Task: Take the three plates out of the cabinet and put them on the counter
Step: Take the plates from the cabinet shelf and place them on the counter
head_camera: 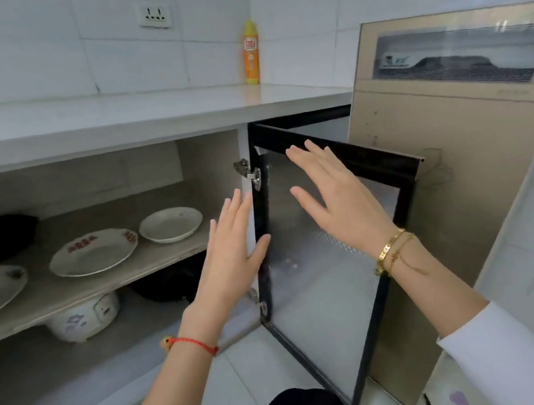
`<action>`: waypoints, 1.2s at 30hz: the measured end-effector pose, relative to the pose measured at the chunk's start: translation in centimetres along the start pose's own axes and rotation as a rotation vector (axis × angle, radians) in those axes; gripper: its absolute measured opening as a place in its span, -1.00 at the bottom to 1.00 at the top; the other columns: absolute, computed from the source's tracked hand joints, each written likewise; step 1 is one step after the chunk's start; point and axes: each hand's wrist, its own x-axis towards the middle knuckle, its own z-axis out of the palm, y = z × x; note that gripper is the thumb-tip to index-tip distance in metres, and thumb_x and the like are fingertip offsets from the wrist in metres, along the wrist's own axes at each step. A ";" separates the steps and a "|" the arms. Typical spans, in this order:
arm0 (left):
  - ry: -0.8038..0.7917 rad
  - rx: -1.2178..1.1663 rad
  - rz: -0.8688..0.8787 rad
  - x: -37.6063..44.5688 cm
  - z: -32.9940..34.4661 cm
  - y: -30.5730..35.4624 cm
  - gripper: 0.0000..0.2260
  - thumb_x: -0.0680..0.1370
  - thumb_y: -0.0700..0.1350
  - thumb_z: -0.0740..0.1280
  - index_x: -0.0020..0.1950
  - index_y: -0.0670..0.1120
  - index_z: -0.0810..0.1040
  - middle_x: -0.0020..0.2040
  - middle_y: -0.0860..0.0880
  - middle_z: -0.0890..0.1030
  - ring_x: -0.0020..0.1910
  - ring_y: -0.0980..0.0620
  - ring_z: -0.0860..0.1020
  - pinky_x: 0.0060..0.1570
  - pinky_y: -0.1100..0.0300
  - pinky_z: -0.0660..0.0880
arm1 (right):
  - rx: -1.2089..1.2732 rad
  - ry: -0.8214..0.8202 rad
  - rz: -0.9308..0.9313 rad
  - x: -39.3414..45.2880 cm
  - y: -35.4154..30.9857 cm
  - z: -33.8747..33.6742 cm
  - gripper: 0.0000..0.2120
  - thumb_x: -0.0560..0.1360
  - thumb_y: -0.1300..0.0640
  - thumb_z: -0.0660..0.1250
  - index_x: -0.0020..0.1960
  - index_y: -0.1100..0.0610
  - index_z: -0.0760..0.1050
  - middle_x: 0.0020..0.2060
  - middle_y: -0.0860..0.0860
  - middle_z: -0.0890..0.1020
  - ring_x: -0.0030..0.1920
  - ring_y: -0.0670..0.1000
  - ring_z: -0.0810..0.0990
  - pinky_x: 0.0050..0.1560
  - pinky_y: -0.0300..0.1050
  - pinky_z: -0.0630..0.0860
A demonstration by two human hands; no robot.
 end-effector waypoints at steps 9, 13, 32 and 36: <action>0.239 0.317 -0.297 -9.0 -13.3 -5.9 -0.43 0.60 -0.04 0.27 0.57 0.01 0.12 0.59 0.02 0.10 0.58 0.01 0.04 0.53 -0.05 0.00 | 0.367 -0.102 -0.134 3.5 -8.9 8.5 -0.53 0.63 0.01 0.13 0.52 0.05 0.18 0.49 -0.08 0.27 0.47 -0.27 -0.03 0.55 -0.13 -0.04; 0.299 0.417 -0.444 -12.9 -17.6 -8.2 -0.44 0.60 -0.05 0.27 0.56 -0.02 0.14 0.58 -0.01 0.14 0.57 -0.01 0.07 0.53 -0.11 0.05 | 0.456 -0.179 -0.196 4.5 -12.7 13.0 -0.52 0.63 -0.01 0.12 0.52 0.05 0.18 0.50 -0.08 0.27 0.53 -0.17 0.02 0.52 -0.21 -0.07; 0.372 0.532 -0.851 -15.6 -24.4 -25.5 -0.47 0.62 -0.07 0.24 0.55 -0.15 0.18 0.55 -0.13 0.23 0.55 -0.05 0.16 0.49 0.12 0.10 | 0.640 -0.512 -0.218 14.7 -25.0 33.6 -0.54 0.64 0.03 0.10 0.50 0.14 0.21 0.46 0.10 0.34 0.48 0.06 0.27 0.44 -0.06 0.21; 0.389 0.505 -0.930 -14.4 -25.6 -30.1 -0.46 0.62 -0.07 0.24 0.54 -0.19 0.17 0.53 -0.16 0.25 0.53 -0.08 0.18 0.47 0.16 0.09 | 0.690 -0.568 -0.158 17.4 -27.4 38.2 -0.56 0.62 0.07 0.14 0.47 0.16 0.25 0.37 0.17 0.43 0.37 0.15 0.41 0.32 -0.07 0.33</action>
